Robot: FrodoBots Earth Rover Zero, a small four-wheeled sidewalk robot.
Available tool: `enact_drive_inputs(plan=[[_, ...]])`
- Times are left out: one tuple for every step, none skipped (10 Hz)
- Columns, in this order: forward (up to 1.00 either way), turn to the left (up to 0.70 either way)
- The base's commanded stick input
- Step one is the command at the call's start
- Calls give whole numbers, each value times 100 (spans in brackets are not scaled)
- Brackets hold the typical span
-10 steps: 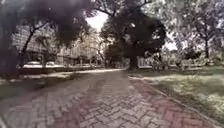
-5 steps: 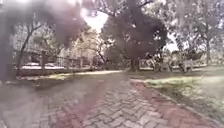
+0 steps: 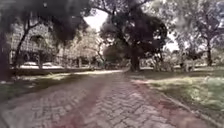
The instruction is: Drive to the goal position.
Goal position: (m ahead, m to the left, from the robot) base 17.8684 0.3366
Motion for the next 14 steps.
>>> enact_drive_inputs(plan=[[70, 0], [70, 0], [70, 0], [70, 0], [70, 0], [70, 0], [70, 0], [70, 0], [70, 0], [70, 0], [70, 0], [70, 0], [70, 0], [70, 0]])
